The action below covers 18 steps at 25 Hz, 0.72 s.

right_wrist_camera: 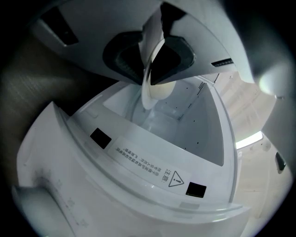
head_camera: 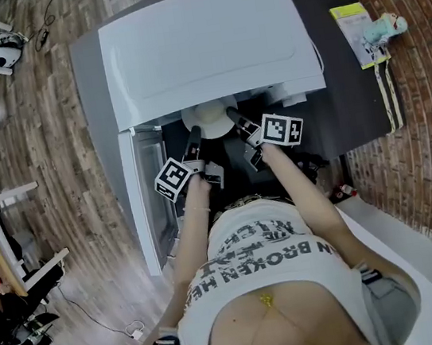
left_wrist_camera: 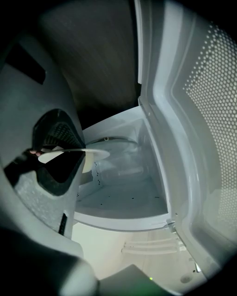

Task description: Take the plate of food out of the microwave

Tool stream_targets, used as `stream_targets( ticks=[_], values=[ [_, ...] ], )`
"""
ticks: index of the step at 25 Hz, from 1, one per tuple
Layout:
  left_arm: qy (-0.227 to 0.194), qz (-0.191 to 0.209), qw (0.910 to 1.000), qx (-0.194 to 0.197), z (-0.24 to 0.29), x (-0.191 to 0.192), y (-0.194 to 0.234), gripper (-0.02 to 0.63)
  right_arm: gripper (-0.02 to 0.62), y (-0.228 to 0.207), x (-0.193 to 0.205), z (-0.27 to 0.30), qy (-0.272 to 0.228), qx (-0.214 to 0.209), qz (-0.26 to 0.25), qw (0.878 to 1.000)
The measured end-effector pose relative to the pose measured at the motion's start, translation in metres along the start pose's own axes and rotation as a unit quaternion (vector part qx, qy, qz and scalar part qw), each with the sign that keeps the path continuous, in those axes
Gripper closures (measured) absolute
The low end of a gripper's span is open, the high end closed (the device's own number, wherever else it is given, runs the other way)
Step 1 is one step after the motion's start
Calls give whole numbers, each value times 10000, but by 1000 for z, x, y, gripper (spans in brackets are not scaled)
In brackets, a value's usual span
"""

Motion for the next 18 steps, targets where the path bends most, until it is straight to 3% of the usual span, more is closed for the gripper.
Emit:
stream_targets(
  ticks=[18],
  values=[
    [-194,59,9998,51,-18,18,-14,584,549,5,6,-22,91,-87,-106,9999]
  ],
)
Point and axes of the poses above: the fingertips, and each gripper's own axes: z forward along the fingers, y to its left, x out of its underside, the point moved 7 cm from there along -z, backward along the fingers, and after that the axes turned 13 degrees about z, right-handed, at the moved point
